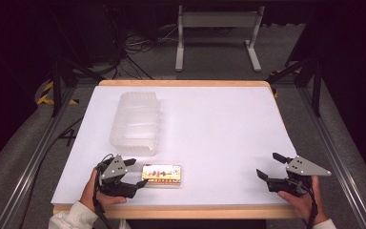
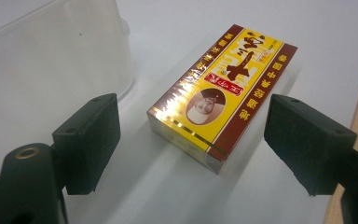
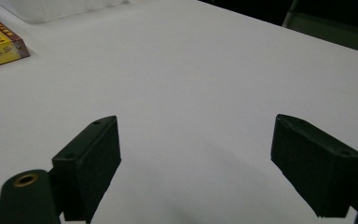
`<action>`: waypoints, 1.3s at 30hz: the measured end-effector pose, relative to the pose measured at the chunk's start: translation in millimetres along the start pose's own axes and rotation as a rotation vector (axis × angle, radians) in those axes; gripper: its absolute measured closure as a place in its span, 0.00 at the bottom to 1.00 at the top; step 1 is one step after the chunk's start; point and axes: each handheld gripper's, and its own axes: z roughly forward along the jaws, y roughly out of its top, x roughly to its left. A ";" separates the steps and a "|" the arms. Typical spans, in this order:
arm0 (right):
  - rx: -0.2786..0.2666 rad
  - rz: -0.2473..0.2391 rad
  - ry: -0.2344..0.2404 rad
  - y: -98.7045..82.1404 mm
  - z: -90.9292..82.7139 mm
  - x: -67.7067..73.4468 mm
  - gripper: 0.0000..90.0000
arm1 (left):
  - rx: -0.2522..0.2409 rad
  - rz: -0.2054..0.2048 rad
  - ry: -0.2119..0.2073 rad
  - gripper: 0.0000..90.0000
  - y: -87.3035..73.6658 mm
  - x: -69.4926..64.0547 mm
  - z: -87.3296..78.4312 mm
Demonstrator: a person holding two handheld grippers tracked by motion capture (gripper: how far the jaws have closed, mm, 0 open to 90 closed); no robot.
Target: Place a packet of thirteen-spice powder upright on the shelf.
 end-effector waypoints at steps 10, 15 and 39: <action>0.043 0.028 0.091 3.3 15.8 -0.9 0.20 | 0.048 0.045 -0.082 0.26 10.7 -10.4 -0.8; 0.075 0.021 0.124 2.6 22.7 2.5 0.21 | 0.115 0.114 -0.104 0.28 31.9 -17.9 6.7; 0.140 0.045 0.170 -5.4 19.1 6.4 0.23 | 0.400 0.332 -0.245 0.22 91.8 -34.9 96.7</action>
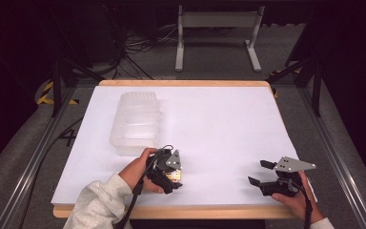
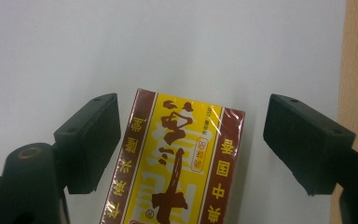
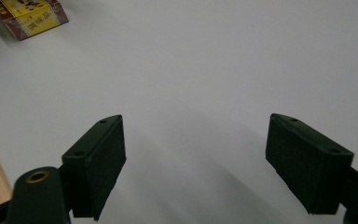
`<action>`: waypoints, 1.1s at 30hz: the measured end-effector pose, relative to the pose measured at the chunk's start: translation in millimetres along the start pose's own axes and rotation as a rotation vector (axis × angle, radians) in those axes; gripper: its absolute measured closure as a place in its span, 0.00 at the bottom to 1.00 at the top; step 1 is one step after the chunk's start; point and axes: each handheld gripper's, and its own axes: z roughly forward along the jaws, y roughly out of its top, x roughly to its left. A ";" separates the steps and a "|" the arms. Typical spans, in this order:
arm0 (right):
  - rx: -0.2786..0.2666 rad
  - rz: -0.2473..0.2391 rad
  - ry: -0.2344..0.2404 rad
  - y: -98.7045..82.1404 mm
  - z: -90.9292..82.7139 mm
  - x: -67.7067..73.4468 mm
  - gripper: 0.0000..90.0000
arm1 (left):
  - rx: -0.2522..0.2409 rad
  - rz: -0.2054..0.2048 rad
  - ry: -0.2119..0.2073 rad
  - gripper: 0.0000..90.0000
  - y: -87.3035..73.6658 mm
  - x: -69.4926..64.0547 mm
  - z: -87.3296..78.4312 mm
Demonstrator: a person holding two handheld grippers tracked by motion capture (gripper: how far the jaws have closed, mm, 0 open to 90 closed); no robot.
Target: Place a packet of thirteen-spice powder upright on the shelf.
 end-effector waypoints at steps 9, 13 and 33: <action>0.014 0.010 -0.003 -3.0 -2.0 1.2 0.23 | 0.056 0.026 -0.046 0.27 1.2 6.1 12.3; 0.014 0.018 -0.001 -4.6 -3.0 0.0 0.23 | 0.071 0.044 -0.041 0.31 3.9 7.8 12.9; -0.003 0.029 0.011 -2.0 -4.0 -0.5 0.23 | -0.099 -0.032 0.028 0.34 -6.7 -3.1 -11.2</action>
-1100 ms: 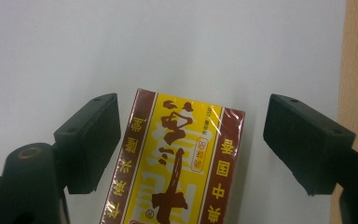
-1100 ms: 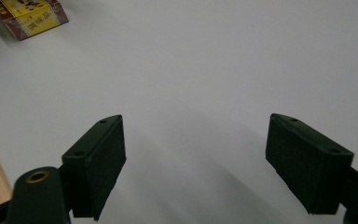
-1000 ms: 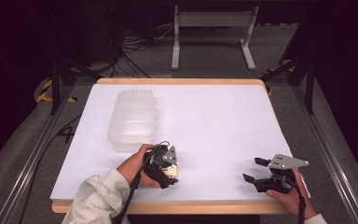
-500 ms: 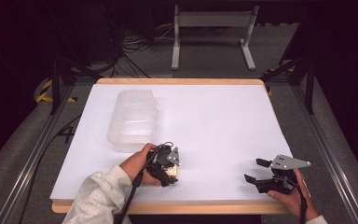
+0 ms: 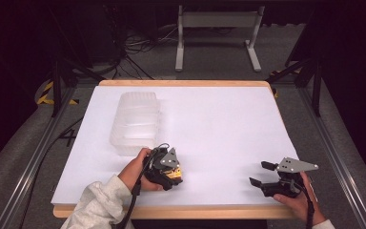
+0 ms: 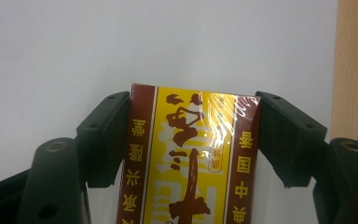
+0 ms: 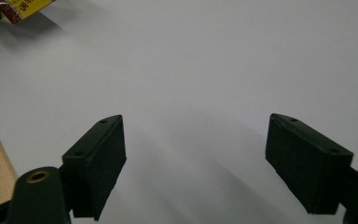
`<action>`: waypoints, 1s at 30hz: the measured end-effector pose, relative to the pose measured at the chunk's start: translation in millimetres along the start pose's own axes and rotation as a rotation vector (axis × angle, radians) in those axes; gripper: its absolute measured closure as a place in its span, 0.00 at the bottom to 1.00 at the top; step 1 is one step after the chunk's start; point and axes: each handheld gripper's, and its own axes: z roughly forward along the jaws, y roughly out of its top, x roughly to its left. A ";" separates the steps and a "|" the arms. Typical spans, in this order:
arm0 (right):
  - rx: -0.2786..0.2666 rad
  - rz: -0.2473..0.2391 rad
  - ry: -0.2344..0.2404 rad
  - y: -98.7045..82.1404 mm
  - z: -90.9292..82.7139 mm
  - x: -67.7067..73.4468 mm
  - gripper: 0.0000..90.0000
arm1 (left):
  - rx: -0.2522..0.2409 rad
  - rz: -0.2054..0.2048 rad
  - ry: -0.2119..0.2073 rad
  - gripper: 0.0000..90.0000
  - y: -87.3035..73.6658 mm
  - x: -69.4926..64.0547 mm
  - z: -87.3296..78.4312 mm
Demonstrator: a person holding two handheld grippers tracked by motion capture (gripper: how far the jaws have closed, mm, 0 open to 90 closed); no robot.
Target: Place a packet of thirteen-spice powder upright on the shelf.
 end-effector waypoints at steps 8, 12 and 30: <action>-0.007 0.002 0.005 2.0 2.3 0.1 0.23 | -0.099 -0.073 0.050 0.35 -2.1 -1.7 -20.5; -0.013 0.000 0.007 3.1 2.1 0.4 0.23 | -0.142 -0.096 0.062 0.36 -1.2 -1.8 -29.6; -0.030 0.009 0.038 4.6 0.6 1.5 0.22 | -0.418 -0.289 0.273 0.36 -0.1 28.8 -89.8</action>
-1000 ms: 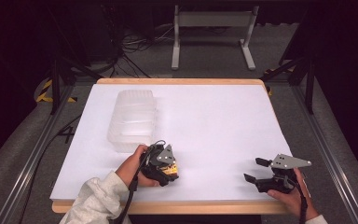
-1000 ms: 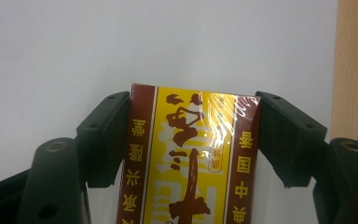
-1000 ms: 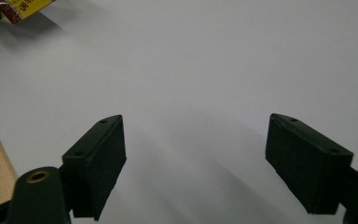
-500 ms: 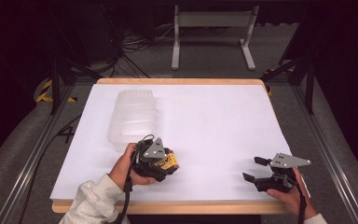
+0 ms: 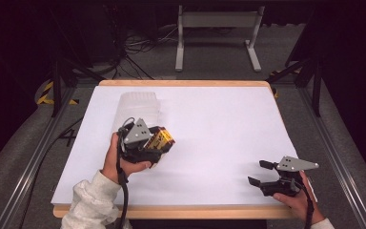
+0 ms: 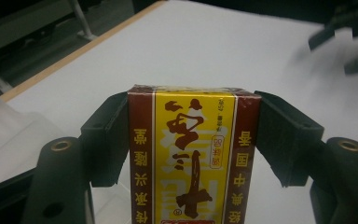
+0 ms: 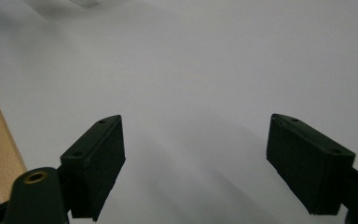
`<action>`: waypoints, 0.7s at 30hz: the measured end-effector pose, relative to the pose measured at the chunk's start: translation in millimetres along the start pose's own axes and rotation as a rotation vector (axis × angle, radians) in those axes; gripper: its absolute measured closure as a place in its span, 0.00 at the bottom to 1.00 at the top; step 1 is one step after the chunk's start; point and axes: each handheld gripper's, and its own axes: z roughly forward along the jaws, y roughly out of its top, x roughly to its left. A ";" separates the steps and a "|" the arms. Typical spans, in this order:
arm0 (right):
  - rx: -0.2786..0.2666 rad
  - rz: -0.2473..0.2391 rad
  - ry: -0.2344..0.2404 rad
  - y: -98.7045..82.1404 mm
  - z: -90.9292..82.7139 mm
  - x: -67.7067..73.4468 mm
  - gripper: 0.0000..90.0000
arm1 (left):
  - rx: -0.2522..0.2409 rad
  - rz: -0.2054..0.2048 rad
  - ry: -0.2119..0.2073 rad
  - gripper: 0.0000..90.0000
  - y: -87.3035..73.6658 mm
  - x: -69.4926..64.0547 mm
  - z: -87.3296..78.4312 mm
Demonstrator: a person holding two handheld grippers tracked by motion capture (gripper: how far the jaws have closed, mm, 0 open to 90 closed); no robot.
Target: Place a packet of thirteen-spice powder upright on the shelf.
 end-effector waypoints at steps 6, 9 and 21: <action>0.009 -0.002 0.001 -1.4 0.2 0.1 0.22 | -0.108 -0.072 -0.037 0.36 6.1 9.7 -8.9; 0.019 0.001 -0.007 -3.1 1.0 -2.3 0.22 | -0.124 -0.049 -0.021 0.36 14.9 0.6 -13.0; 0.021 0.008 -0.010 -4.8 2.5 -4.5 0.22 | -0.232 -0.112 0.153 0.36 26.8 24.3 -19.7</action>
